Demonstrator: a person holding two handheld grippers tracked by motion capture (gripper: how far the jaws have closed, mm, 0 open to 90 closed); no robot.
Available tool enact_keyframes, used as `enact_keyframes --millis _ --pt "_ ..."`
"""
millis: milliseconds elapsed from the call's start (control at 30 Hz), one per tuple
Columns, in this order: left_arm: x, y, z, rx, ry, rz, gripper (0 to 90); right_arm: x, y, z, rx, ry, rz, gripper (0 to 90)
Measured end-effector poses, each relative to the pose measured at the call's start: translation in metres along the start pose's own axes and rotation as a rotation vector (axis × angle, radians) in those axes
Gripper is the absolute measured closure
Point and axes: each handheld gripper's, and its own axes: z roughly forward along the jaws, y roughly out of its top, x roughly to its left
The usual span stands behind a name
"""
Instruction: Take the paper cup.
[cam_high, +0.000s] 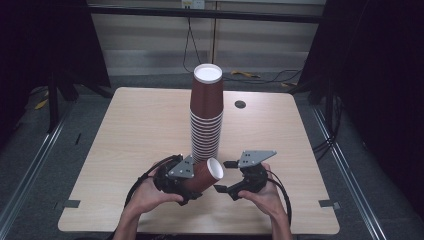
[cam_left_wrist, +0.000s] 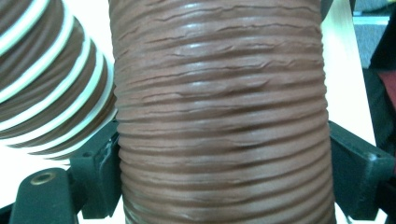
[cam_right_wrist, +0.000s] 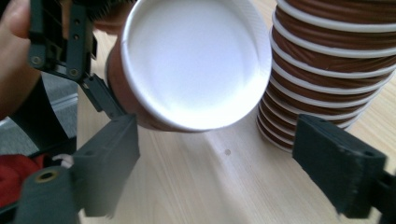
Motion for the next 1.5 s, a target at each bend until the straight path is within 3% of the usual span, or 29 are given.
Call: enact_keyframes --millis 200,433,500,633,867,967,1000,1033,1233,1400,1500 --pt "0.001 -0.001 0.001 0.024 0.007 0.008 13.7 0.001 0.003 0.005 0.065 0.012 -0.024 13.8" --pt "0.003 0.001 0.003 0.102 0.002 0.044 13.7 0.002 0.007 0.011 0.126 0.01 -0.054 14.3" --pt "0.005 0.002 0.004 0.097 -0.002 0.033 13.7 0.002 0.007 0.013 0.146 0.026 -0.05 14.4" --pt "0.006 0.006 0.005 0.133 -0.019 0.04 13.6 0.003 0.007 0.015 0.163 0.036 -0.034 14.6" --pt "0.005 0.014 0.006 0.194 -0.017 0.09 13.6 0.001 0.01 0.015 0.191 0.04 -0.05 14.7" --pt "0.004 0.015 0.01 0.21 0.002 0.081 13.5 0.001 0.012 0.018 0.212 0.048 -0.069 15.2" --pt "0.006 0.015 0.011 0.244 -0.004 0.114 13.5 0.001 0.012 0.019 0.216 0.056 -0.076 16.0" --pt "0.004 0.015 0.013 0.249 -0.002 0.102 13.5 0.001 0.013 0.02 0.22 0.052 -0.073 16.6" --pt "0.006 0.014 0.015 0.279 -0.009 0.12 13.5 -0.001 0.012 0.029 0.257 0.072 -0.069 15.7" --pt "0.002 0.013 0.017 0.266 -0.025 0.127 13.4 -0.001 0.019 0.033 0.269 0.084 -0.088 16.0" --pt "0.0 0.014 0.018 0.267 -0.04 0.144 13.3 0.0 0.022 0.037 0.272 0.115 -0.091 15.2"
